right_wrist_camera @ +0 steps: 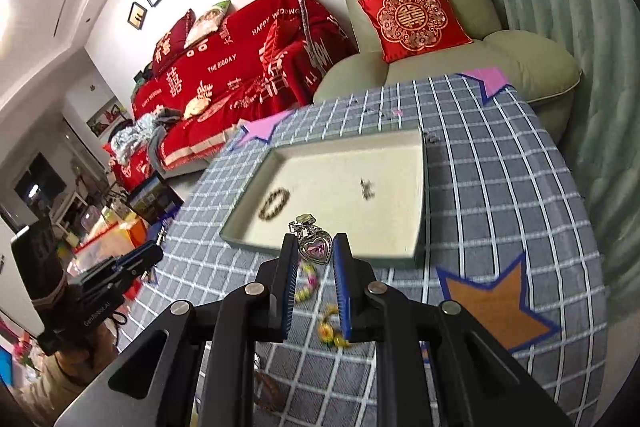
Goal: Organize jewelry
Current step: 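Carry the hair clip and heart pendant into the tray and open both tools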
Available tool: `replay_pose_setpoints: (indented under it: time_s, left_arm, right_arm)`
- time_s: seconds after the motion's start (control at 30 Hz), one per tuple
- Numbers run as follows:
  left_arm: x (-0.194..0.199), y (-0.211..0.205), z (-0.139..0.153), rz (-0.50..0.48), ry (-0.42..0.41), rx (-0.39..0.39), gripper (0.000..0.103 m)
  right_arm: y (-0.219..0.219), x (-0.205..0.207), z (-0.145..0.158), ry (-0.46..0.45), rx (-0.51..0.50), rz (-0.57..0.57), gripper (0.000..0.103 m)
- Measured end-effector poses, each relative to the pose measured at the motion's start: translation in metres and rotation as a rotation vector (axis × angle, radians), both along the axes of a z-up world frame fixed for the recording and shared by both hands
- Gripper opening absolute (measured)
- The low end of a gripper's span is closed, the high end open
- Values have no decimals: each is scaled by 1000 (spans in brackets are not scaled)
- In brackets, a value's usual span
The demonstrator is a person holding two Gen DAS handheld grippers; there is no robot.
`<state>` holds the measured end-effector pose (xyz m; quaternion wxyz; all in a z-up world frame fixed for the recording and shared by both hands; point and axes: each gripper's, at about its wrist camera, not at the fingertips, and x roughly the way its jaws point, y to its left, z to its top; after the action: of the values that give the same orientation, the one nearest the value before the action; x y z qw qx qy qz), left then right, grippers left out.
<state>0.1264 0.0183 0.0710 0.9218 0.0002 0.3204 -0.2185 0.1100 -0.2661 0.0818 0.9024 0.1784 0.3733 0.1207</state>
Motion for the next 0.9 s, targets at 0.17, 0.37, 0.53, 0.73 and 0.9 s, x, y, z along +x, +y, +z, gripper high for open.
replay_pose_setpoints:
  time_s: [0.17,0.37,0.53,0.73,0.9]
  left_arm:
    - [21,-8,9,4,-26,11,26]
    - [55,-21,1,1,-6,8,26]
    - [84,-36,-21,13,31,28,26]
    - [109,-53,-48,17,71,65,26]
    - [127,-64,-67,17,110,73,26]
  right_arm:
    - [-2,26,16,-14,-2,-1,19]
    - [0,67,17,-6,-51,-16,19]
    - [5,97,-8,43,-94,-16,19]
    - [4,123,-47,118,-110,-18,19]
    - [6,137,-73,163,-137,-12,19]
